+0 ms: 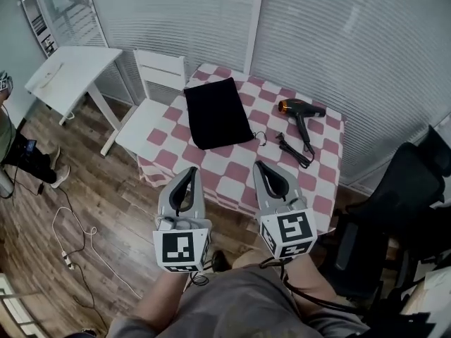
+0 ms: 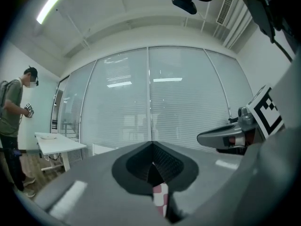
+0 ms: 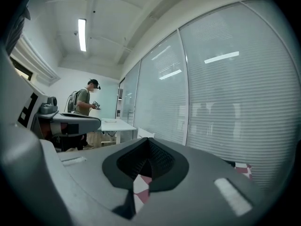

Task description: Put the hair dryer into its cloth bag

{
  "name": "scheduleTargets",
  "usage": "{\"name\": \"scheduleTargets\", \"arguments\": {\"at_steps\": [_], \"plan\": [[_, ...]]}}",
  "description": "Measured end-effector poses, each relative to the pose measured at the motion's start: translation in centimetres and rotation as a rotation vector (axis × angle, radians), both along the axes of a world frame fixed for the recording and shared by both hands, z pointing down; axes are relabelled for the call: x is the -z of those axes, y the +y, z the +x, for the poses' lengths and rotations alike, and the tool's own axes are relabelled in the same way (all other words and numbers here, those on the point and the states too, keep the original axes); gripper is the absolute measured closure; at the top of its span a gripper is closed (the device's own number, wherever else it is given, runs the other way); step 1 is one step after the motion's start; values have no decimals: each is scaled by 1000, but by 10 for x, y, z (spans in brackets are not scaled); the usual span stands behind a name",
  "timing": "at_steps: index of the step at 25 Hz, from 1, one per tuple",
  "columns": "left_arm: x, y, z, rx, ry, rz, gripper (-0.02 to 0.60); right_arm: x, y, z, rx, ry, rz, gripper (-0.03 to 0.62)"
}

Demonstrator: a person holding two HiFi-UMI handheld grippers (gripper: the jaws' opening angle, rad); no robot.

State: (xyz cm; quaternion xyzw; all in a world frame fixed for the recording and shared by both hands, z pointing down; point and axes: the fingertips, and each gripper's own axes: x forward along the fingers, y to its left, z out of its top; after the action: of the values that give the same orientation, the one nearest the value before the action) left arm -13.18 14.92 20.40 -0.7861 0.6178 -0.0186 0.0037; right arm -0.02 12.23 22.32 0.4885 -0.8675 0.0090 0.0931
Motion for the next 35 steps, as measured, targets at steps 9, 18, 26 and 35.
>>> {"name": "scheduleTargets", "arguments": {"at_steps": [9, 18, 26, 35], "plan": [[-38, -67, 23, -36, -25, -90, 581, -28, -68, 19, -22, -17, -56, 566], [-26, -136, 44, 8, -80, -91, 581, -27, -140, 24, 60, -59, -60, 566], [-11, -163, 43, 60, -98, -67, 581, -27, -172, 21, 113, -59, -59, 565], [-38, -207, 20, 38, -59, -125, 581, -68, -209, -1, 118, 3, -166, 522]]}}
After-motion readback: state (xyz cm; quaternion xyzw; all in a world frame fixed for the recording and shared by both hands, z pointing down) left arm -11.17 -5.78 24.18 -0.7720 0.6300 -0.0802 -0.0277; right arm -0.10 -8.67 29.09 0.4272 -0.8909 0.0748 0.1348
